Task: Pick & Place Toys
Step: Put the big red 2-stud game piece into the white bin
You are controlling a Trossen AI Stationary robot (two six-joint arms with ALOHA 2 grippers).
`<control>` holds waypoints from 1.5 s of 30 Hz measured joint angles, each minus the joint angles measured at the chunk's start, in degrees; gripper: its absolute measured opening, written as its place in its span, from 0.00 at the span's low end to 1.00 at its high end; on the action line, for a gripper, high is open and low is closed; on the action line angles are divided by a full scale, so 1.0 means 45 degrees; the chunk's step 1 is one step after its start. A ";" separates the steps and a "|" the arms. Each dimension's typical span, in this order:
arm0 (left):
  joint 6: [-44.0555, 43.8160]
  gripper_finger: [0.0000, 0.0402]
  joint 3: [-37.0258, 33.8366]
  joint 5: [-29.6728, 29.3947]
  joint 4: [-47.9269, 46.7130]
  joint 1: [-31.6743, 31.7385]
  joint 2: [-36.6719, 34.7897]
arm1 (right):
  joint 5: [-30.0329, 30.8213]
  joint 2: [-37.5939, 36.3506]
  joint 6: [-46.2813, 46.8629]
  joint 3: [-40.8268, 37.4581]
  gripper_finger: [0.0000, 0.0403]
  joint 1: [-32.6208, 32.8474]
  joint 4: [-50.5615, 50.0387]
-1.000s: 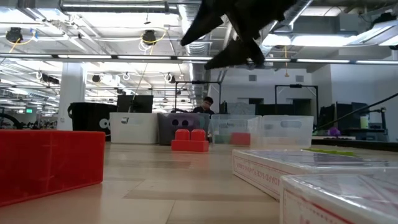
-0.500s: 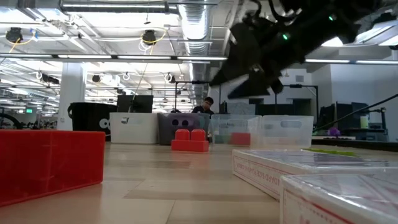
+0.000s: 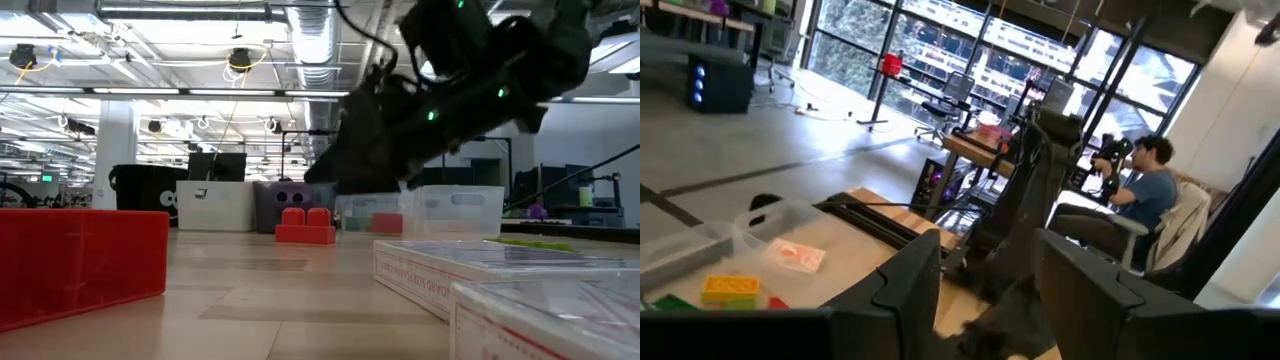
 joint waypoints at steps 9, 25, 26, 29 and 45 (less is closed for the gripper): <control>-0.1292 0.38 0.0000 0.0006 0.0005 0.0000 0.0000 | -0.0065 0.1771 -0.0221 0.0039 0.83 -0.0688 0.0702; -0.1294 0.38 0.0000 -0.0060 -0.0396 0.0000 0.0000 | -0.2401 0.1896 -0.1958 0.1206 0.74 -0.1657 -0.0463; -0.1290 0.38 0.0000 -0.0155 -0.0507 0.0000 0.0000 | -0.2407 0.1896 -0.1955 0.1230 0.73 -0.1656 -0.0647; -0.1285 0.38 0.0000 -0.0281 -0.0786 0.0000 0.0000 | -0.2421 0.1895 -0.1920 0.1233 0.68 -0.1649 -0.1238; -0.1018 0.38 0.0000 -0.0344 -0.1962 0.0000 0.0000 | -0.3063 -0.1275 -0.0803 0.2214 0.33 -0.1498 -0.6116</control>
